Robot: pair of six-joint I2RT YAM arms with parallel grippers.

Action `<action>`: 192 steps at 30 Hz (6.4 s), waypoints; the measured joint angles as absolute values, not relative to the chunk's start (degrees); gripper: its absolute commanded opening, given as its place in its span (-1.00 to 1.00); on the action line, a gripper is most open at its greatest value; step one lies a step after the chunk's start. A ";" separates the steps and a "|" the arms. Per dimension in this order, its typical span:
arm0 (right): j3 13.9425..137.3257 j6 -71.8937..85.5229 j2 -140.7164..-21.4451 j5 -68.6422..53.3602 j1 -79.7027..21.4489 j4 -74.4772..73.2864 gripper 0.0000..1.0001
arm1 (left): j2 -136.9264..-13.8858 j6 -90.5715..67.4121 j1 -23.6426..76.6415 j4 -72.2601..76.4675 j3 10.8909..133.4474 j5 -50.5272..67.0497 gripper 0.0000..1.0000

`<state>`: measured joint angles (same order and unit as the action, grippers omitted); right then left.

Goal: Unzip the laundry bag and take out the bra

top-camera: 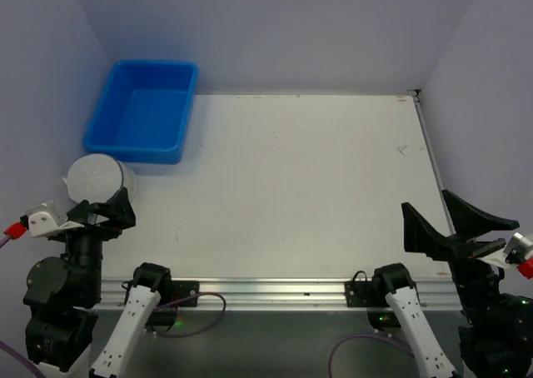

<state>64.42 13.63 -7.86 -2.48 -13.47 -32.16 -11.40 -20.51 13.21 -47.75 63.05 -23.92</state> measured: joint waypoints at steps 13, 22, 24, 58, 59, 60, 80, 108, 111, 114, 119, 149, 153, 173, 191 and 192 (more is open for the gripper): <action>58.50 18.59 -11.64 -5.34 -13.50 -33.58 0.97 | -22.04 -21.10 13.21 -49.17 59.55 -29.26 1.00; 53.43 21.89 -16.25 -9.39 -13.47 -36.40 0.97 | -50.78 -20.14 13.13 -48.40 58.57 -43.22 1.00; 52.12 22.26 -16.34 -10.70 -13.47 -36.53 0.97 | -56.95 -19.29 12.27 -47.29 58.54 -46.30 1.00; 46.13 22.74 -14.48 -18.74 -13.50 -34.50 0.97 | -77.71 -26.61 34.06 -48.93 60.60 -42.57 -1.00; 46.13 22.72 -14.48 -19.11 -13.50 -34.24 0.97 | -78.17 -27.86 38.54 -49.78 61.65 -41.89 -1.00; 46.13 22.72 -14.52 -19.29 -13.50 -33.91 0.97 | -78.94 -28.88 41.76 -50.43 62.85 -41.50 -1.00; 46.22 29.78 -26.17 -13.89 -13.50 -33.93 0.89 | -91.18 -37.10 69.87 -45.08 84.07 -34.94 1.00; 36.27 44.73 -64.58 -3.90 -34.26 -15.53 0.78 | -77.62 -49.04 56.93 -11.33 55.66 -16.69 0.92; 36.53 45.32 -67.99 -2.24 -36.86 -14.41 0.77 | -76.75 -50.30 55.05 -10.74 52.64 -17.91 0.92; 37.58 46.30 -71.33 -0.80 -39.48 -14.11 0.76 | -76.38 -51.77 53.56 -10.70 48.75 -18.59 0.89; 39.77 47.57 -72.38 1.10 -43.38 -15.14 0.78 | -76.38 -53.01 51.42 -10.55 44.49 -18.39 0.85; 38.98 45.12 -66.22 2.63 -38.44 -12.93 0.67 | -79.94 -38.46 37.10 0.67 47.57 -7.73 1.00; 38.96 45.28 -72.71 -0.25 -38.24 -8.36 0.49 | -80.68 -38.85 37.10 0.84 47.11 -7.11 1.00; 35.20 44.25 -80.25 -10.81 -28.58 -1.83 -0.34 | -77.97 -34.74 37.10 -2.35 47.13 0.30 0.95; 41.19 39.13 -80.05 -11.88 -28.47 -5.76 -0.26 | -77.58 -29.36 37.10 -2.74 45.23 12.80 -0.25; 41.54 38.70 -79.83 -11.75 -28.42 -6.37 -0.24 | -78.08 -29.54 37.10 -2.66 45.10 13.28 -0.40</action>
<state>41.54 38.70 -79.83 -11.75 -28.42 -6.37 -78.08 -29.54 37.10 -2.66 45.10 13.28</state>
